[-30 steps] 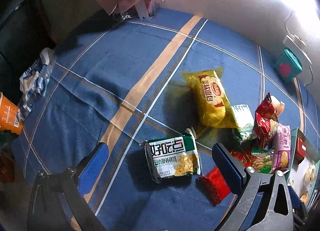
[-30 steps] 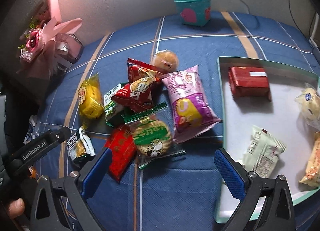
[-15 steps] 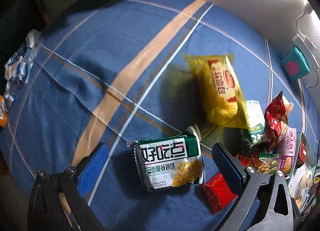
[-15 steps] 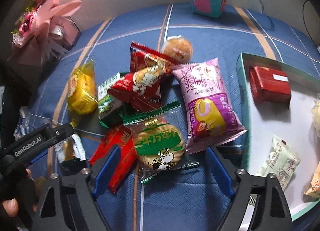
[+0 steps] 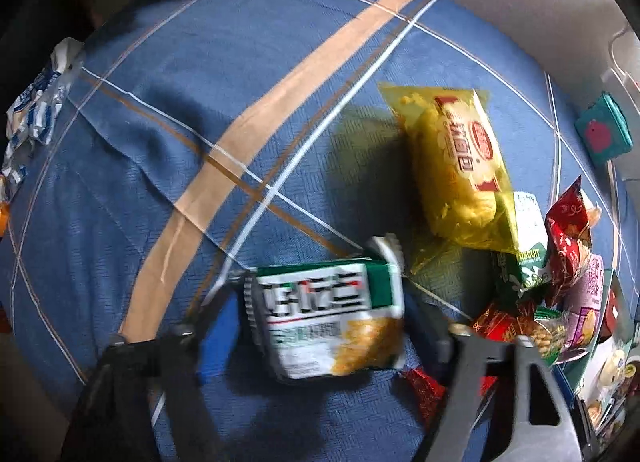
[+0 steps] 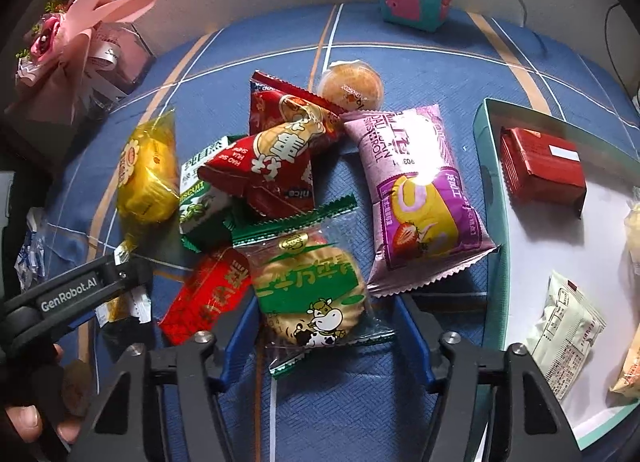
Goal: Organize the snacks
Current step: 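Close left tool on the biscuit pack while right tool closes on the cookie pack, then lift the biscuit pack with left tool while right tool carries the cookie pack toward the tray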
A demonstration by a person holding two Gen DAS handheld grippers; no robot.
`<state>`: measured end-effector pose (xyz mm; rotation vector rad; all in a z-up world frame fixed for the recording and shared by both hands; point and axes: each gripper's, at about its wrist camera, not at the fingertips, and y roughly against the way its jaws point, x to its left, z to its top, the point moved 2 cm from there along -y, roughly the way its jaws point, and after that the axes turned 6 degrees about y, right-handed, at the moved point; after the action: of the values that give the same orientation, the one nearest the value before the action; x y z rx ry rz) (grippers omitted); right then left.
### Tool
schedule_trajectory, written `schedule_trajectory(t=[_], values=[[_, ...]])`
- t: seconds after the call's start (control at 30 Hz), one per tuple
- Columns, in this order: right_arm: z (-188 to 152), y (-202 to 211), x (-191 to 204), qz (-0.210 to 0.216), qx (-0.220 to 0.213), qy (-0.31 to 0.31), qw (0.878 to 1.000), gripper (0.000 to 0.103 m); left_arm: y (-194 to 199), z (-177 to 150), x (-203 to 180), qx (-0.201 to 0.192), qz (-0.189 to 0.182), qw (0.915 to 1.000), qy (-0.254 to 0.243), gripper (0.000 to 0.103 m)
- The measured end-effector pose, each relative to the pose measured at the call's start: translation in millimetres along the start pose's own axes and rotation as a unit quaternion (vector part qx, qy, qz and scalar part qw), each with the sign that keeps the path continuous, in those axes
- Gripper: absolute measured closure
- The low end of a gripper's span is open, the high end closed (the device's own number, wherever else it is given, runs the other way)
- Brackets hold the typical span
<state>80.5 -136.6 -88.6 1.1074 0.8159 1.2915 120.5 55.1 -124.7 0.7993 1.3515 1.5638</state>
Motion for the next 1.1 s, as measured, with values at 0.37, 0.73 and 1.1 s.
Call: schedule_trajectory(t=[0.37, 0.73, 1.1], values=[[3.6, 11.0, 0.3, 0.004, -0.002, 0.0, 1.0, 0.05, 20.1, 3.6, 5.6, -0.006, -0.036, 0.9992, 0.014, 0.044], [7.6, 57.2, -0.4, 0.011, -0.04, 0.001, 0.999, 0.05, 87.9, 5.2, 5.5, -0.066, -0.063, 0.9957, 0.011, 0.044], [5.5, 74.3, -12.3, 0.01, -0.051, -0.014, 0.999, 0.05, 104.4, -4.0, -10.5, -0.089, -0.078, 0.9929, -0.005, 0.044]])
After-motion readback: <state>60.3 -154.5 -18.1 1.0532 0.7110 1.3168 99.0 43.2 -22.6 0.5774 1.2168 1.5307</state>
